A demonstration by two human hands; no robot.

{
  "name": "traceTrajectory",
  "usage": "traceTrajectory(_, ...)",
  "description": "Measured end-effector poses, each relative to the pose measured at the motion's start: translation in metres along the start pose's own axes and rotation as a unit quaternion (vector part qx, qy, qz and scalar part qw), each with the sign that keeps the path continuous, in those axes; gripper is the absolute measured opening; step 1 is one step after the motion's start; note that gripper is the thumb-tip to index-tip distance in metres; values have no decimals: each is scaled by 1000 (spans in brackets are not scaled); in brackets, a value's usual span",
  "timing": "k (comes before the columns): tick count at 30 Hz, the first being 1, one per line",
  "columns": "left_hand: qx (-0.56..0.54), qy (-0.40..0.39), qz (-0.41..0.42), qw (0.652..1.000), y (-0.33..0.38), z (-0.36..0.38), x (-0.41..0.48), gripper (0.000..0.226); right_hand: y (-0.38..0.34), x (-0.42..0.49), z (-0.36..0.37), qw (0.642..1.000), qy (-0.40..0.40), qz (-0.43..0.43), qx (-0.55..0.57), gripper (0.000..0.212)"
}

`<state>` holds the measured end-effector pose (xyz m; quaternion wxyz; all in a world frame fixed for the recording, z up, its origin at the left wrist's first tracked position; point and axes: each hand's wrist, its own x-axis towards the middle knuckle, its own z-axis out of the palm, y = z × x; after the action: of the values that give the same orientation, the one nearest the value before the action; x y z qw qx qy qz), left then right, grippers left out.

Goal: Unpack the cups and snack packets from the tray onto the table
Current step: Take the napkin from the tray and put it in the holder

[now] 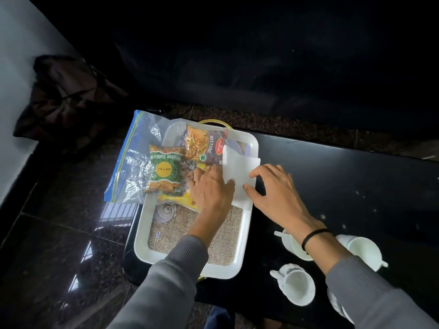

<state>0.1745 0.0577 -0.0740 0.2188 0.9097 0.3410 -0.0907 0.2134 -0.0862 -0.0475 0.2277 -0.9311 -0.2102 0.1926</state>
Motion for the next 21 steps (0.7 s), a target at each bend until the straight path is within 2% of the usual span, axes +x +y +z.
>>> traceTrajectory(2, -35, -4, 8, 999, -1, -2, 0, 25, 2, 0, 0, 1000, -12, 10, 0, 27)
traceTrajectory(4, -62, -12, 22, 998, -2, -7, -2, 22, 3, 0, -2, 999, -22, 22, 8, 30)
traceTrajectory(8, -104, -11, 71, 992, -5, -26, -8, 29, -3, 0, -12, 996, -33, 54, 58, 65)
traceTrajectory(11, -79, 26, 180, 980, -8, -45, -10, 24, -7, 6, -23, 994, -27, 48, 93, 90)
traceTrajectory(14, -51, 21, 299, 953, -5, -64, -10, 22, -6, 15, -39, 987, -37, 59, 143, 107)
traceTrajectory(16, -50, 2, 351, 935, 1, -73, -10, 23, -1, 16, -49, 979, -79, 77, 172, 100)
traceTrajectory(18, -74, -20, 376, 924, 9, -78, -13, 21, 9, 13, -57, 963, -115, 72, 231, 72)
traceTrajectory(19, -101, -37, 368, 923, 14, -78, -14, 20, 15, 9, -61, 953, -119, 65, 272, 55)
traceTrajectory(21, -186, -83, 300, 932, 24, -76, -20, 15, 26, -3, -68, 927, -107, 59, 355, 29)
